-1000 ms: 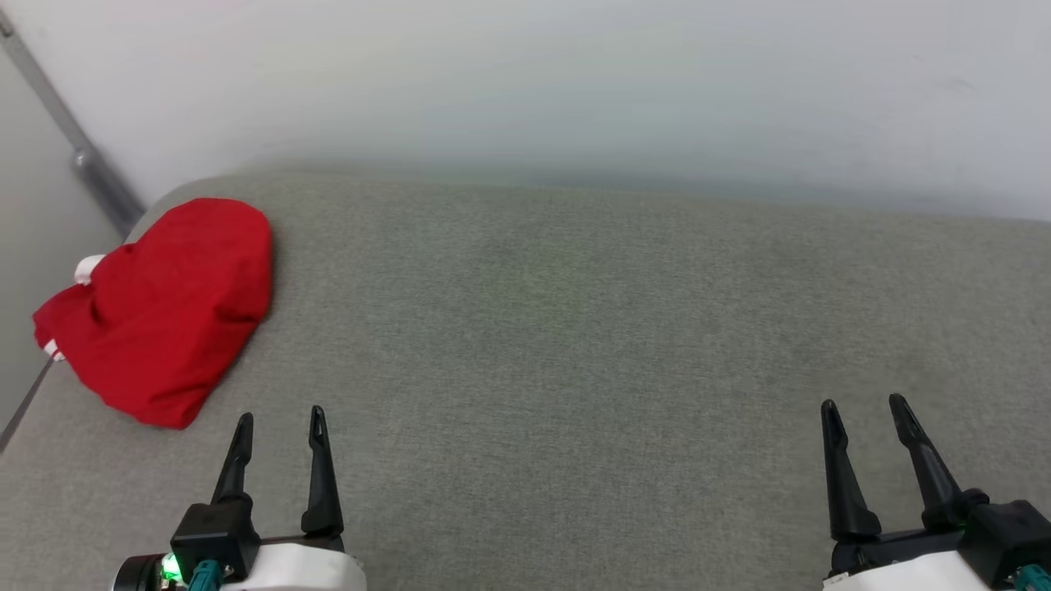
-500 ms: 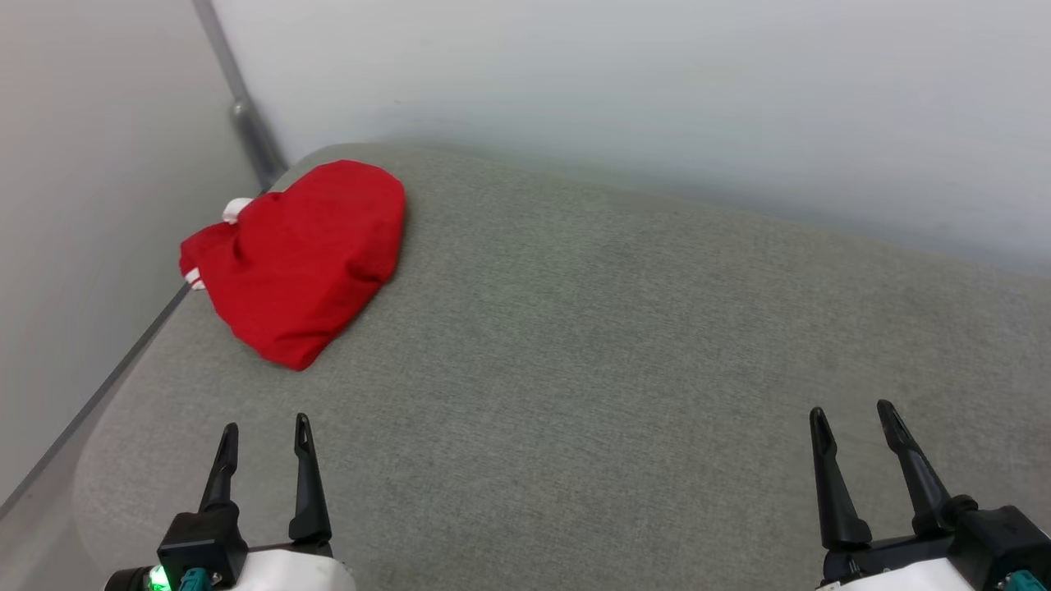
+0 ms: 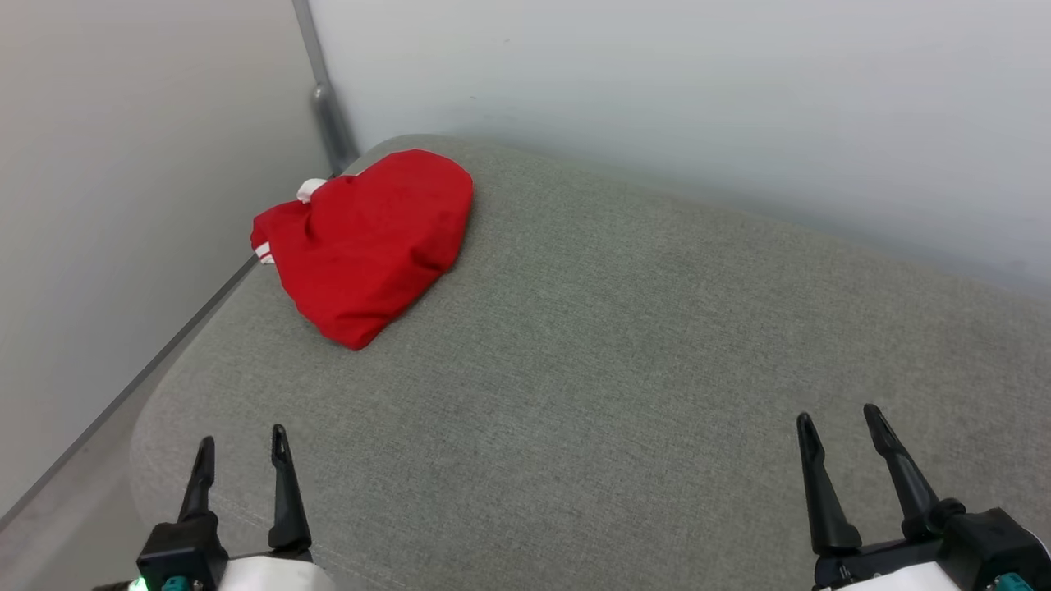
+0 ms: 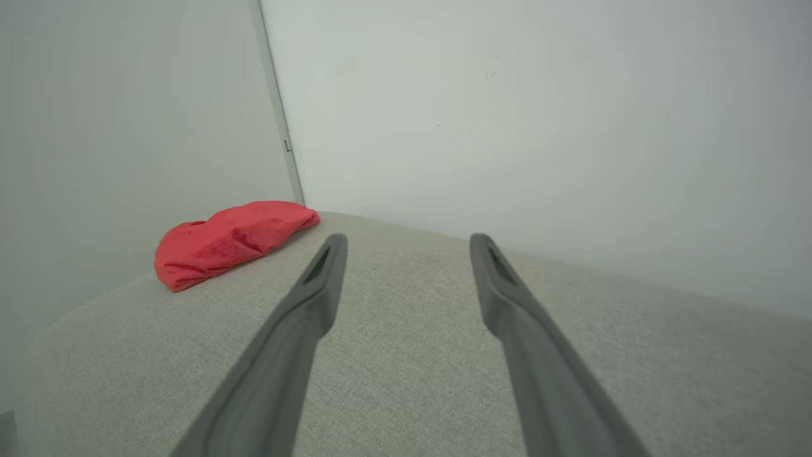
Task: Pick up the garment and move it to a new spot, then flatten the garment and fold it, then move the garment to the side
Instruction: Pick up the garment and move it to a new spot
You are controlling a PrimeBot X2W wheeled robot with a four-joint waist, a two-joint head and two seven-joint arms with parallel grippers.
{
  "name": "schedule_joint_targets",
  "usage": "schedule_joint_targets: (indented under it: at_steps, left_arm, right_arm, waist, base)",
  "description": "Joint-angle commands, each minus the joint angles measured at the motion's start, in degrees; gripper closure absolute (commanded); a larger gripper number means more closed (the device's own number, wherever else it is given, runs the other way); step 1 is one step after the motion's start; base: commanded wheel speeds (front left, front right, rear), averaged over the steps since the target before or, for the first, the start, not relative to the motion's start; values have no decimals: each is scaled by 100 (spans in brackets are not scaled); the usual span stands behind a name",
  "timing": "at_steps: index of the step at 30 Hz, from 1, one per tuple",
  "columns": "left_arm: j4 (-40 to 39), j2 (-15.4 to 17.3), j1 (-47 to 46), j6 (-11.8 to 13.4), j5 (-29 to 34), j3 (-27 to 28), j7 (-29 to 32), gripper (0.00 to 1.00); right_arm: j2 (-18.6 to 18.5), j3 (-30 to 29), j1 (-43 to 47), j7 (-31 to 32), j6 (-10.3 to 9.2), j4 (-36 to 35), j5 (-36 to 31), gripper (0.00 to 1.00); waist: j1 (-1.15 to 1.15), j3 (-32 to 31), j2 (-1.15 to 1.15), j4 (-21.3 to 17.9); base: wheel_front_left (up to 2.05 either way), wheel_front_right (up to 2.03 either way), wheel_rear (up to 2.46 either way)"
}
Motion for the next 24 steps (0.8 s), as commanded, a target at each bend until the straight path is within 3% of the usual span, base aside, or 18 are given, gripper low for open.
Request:
schedule_joint_targets:
  at_steps: [1,5,8,13,21,24]
  left_arm:
    - [4,-3,-159,-73,41,57,-16,0]
    - [32,77,-414,-259,108,249,-16,0]
    - [120,260,-1040,-527,45,562,-16,0]
    - [395,512,-1827,-728,-47,886,-16,0]
    - [1052,1236,-3403,-999,-181,1326,-16,0]
    - [1458,1650,-3982,-1098,-325,1494,-16,0]
  right_arm:
    - [1,-24,-31,-14,-2,-6,-38,0]
    - [1,-12,-92,-14,-2,-42,-108,0]
    - [1,-52,-230,-15,-2,-100,-242,0]
    - [2,-98,-405,-14,-2,-210,-440,0]
    - [0,-177,-795,-14,-3,-490,-843,0]
    - [0,-192,-958,-14,-2,-624,-980,0]
  waist:
    - [0,52,0,-56]
    - [0,160,0,-154]
    - [0,414,0,-327]
    - [0,775,0,-490]
    - [0,1625,0,-812]
    - [0,1945,0,-919]
  base:
    - [0,0,0]
    - [0,0,0]
    - [0,0,0]
    - [0,0,0]
    - [0,0,0]
    - [0,0,0]
